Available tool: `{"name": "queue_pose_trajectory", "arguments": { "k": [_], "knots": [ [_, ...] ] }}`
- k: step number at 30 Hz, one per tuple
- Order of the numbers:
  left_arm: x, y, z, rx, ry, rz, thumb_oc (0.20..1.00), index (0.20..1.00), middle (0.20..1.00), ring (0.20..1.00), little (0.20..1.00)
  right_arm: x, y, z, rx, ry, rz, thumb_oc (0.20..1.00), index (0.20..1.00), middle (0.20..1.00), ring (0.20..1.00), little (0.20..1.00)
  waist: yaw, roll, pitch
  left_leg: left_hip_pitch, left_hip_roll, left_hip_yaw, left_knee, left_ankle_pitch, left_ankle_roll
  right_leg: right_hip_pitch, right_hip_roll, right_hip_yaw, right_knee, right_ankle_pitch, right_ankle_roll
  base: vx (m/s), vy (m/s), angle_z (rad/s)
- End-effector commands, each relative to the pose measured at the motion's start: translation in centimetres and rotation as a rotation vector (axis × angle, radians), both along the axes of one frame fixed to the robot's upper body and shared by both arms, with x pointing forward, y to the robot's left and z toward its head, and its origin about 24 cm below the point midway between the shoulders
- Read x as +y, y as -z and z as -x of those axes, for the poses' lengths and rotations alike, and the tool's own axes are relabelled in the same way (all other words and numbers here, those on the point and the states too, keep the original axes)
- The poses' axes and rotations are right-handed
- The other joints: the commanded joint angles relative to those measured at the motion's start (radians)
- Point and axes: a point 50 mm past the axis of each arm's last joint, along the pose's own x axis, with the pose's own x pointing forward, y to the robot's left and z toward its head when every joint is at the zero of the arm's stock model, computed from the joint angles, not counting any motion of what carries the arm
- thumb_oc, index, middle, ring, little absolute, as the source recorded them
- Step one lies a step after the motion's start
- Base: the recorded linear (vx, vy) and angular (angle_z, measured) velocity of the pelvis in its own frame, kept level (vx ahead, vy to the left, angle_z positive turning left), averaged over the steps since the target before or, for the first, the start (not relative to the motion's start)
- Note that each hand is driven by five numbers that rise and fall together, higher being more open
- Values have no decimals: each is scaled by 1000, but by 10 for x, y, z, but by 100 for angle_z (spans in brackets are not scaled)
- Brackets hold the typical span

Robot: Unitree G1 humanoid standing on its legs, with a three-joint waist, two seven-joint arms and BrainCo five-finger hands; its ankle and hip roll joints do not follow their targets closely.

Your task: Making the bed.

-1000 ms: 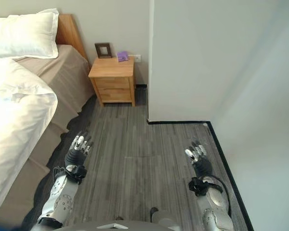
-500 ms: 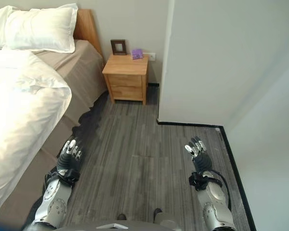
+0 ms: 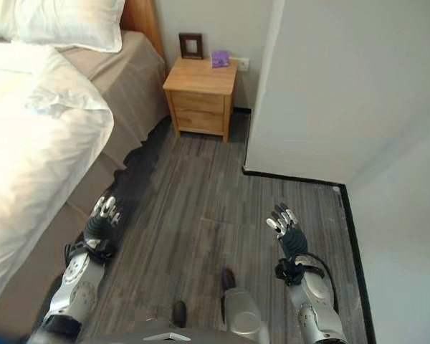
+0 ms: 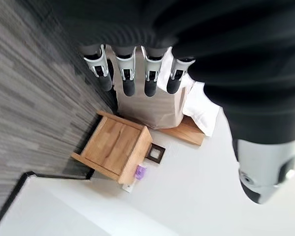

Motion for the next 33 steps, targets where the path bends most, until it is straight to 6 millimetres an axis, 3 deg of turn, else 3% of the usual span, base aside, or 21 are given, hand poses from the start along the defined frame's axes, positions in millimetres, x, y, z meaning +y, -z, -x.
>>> {"name": "queue_pose_trajectory", "arguments": {
  "k": [1, 2, 3, 4, 5, 6, 7, 8, 9, 10, 12, 13, 16, 17, 21, 25, 26, 28, 30, 31, 33],
  "knots": [
    [6, -16, 1, -99, 20, -69, 1000, 1000, 1000, 1000, 1000, -6, -23, -9, -125, -26, 34, 1000, 1000, 1000, 1000, 1000, -23, -7, -44, 303, -38, 67, 48, -63, -31, -69, 18, -29, -37, 208, -13, 306, -117, 31],
    [3, -16, 0, -104, 24, -62, 1000, 1000, 1000, 1000, 1000, -9, -22, -10, -119, -30, 61, 1000, 1000, 1000, 1000, 1000, -26, 1, -50, 292, -22, 70, 114, -4, -60, -60, 30, -33, -22, 206, -27, 521, -231, 16],
    [-2, -17, -3, -114, 20, -8, 1000, 1000, 1000, 1000, 1000, -16, -29, -15, -141, -19, 83, 1000, 1000, 1000, 1000, 1000, -27, -15, -52, 159, -27, 111, 412, 176, -139, 15, 12, -45, -45, 188, -60, 399, -163, 5],
    [-2, -17, -3, -113, 20, -7, 1000, 1000, 1000, 1000, 1000, -16, -29, -14, -141, -19, 84, 1000, 1000, 1000, 1000, 1000, -27, -7, -52, 159, -19, 112, 417, 167, -138, 17, 19, -48, -45, 184, -60, 386, -218, 35],
    [-6, -19, -6, -130, 24, 30, 1000, 1000, 1000, 1000, 1000, -18, -36, -18, -180, -9, 54, 1000, 1000, 1000, 1000, 1000, -23, -25, -39, 82, -15, 153, 604, 233, -161, 59, 11, -50, -47, 166, -86, 242, -198, 44],
    [-11, -21, -9, -136, 49, 35, 1000, 1000, 1000, 1000, 1000, -20, -38, -18, -189, 3, 48, 1000, 1000, 1000, 1000, 1000, -5, -48, -18, -12, -27, 177, 715, 232, -146, 103, 0, -32, -54, 144, -107, 339, -305, 30],
    [-12, -24, -12, -142, 53, 19, 1000, 1000, 1000, 1000, 1000, -22, -40, -21, -191, 8, 69, 1000, 1000, 1000, 1000, 1000, 1, -61, -4, -49, -2, 225, 750, 220, -122, 136, 0, -27, -53, 120, -125, 382, -304, 1],
    [-16, -27, -16, -150, 64, 24, 1000, 1000, 1000, 1000, 1000, -28, -40, -22, -180, 47, 96, 1000, 1000, 1000, 1000, 1000, 25, -81, 12, -161, 31, 301, 730, 210, -101, 199, -12, -15, -65, 91, -139, 309, -205, 4],
    [-16, -27, -16, -150, 64, 24, 1000, 1000, 1000, 1000, 1000, -28, -40, -22, -180, 48, 97, 1000, 1000, 1000, 1000, 1000, 27, -75, 13, -164, 36, 300, 741, 202, -101, 200, -6, -15, -66, 90, -139, 330, -119, 6],
    [-20, -27, -19, -154, 71, 55, 1000, 1000, 1000, 1000, 1000, -30, -45, -23, -203, 71, 87, 1000, 1000, 1000, 1000, 1000, 28, -71, 14, -201, 70, 338, 647, 178, -93, 227, -7, -19, -67, 72, -137, 274, -15, 4],
    [-23, -25, -18, -150, 87, 57, 1000, 1000, 1000, 1000, 1000, -32, -46, -21, -214, 80, 71, 1000, 1000, 1000, 1000, 1000, 33, -66, -1, -214, 71, 377, 473, 170, -87, 263, -11, -21, -77, 46, -127, 465, 18, 61],
    [-24, -22, -15, -136, 101, 39, 1000, 1000, 1000, 1000, 1000, -34, -43, -18, -195, 68, 109, 1000, 1000, 1000, 1000, 1000, 42, -54, -12, -226, 61, 392, 321, 178, -81, 291, -1, -18, -78, 24, -123, 509, 60, 92],
    [-23, -18, -12, -122, 97, 43, 1000, 1000, 1000, 1000, 1000, -32, -40, -15, -175, 51, 135, 1000, 1000, 1000, 1000, 1000, 48, -47, -26, -229, 20, 404, 186, 192, -74, 327, 14, -8, -96, 6, -124, 356, 26, 17],
    [-21, -14, -9, -108, 88, 46, 1000, 1000, 1000, 1000, 1000, -29, -37, -15, -162, 36, 142, 1000, 1000, 1000, 1000, 1000, 64, -38, -33, -238, 4, 397, 88, 239, -82, 371, 29, 11, -111, -10, -118, 412, 17, 3],
    [-13, -8, 0, -77, 59, 28, 1000, 1000, 1000, 1000, 1000, -24, -34, -14, -144, 4, 158, 1000, 1000, 1000, 1000, 1000, 90, -32, -52, -225, 9, 437, -14, 304, -95, 432, 36, 38, -127, -31, -108, 487, 81, -22],
    [-8, -3, 5, -59, 32, 26, 1000, 1000, 1000, 1000, 1000, -19, -32, -15, -147, 12, 150, 1000, 1000, 1000, 1000, 1000, 91, -44, -95, -192, -2, 486, 26, 226, -36, 442, -21, 39, -61, -61, -67, 325, 156, -57],
    [-7, -3, 5, -59, 31, 25, 1000, 1000, 1000, 1000, 1000, -19, -32, -15, -147, 12, 150, 1000, 1000, 1000, 1000, 1000, 93, -45, -95, -193, -2, 488, 27, 225, -35, 440, -21, 41, -58, -64, -67, 269, 166, -31],
    [-3, -5, 5, -60, 21, 0, 1000, 1000, 1000, 1000, 1000, -12, -33, -18, -162, -6, 122, 1000, 1000, 1000, 1000, 1000, 96, -57, -95, -145, -9, 513, -6, 202, -15, 393, -42, 36, 80, -24, -24, 200, 131, -33],
    [2, -11, 4, -78, 9, -15, 1000, 1000, 1000, 1000, 1000, -5, -35, -24, -173, -47, 146, 1000, 1000, 1000, 1000, 1000, 109, -57, -71, -98, -10, 525, -24, 181, 5, 281, -61, -1, 294, 95, 33, 162, 172, -18],
    [7, -14, 4, -86, -1, -29, 1000, 1000, 1000, 1000, 1000, 2, -38, -29, -188, -69, 136, 1000, 1000, 1000, 1000, 1000, 115, -40, -44, -51, 5, 545, -39, 157, 8, 209, -105, -102, 380, 163, 51, 82, 137, -21],
    [9, -15, 4, -87, 0, -42, 1000, 1000, 1000, 1000, 1000, 7, -37, -31, -188, -84, 126, 1000, 1000, 1000, 1000, 1000, 114, -33, -34, -25, 8, 535, -46, 142, 11, 173, -129, -141, 397, 175, 39, 162, 103, -3]
  ]
}}
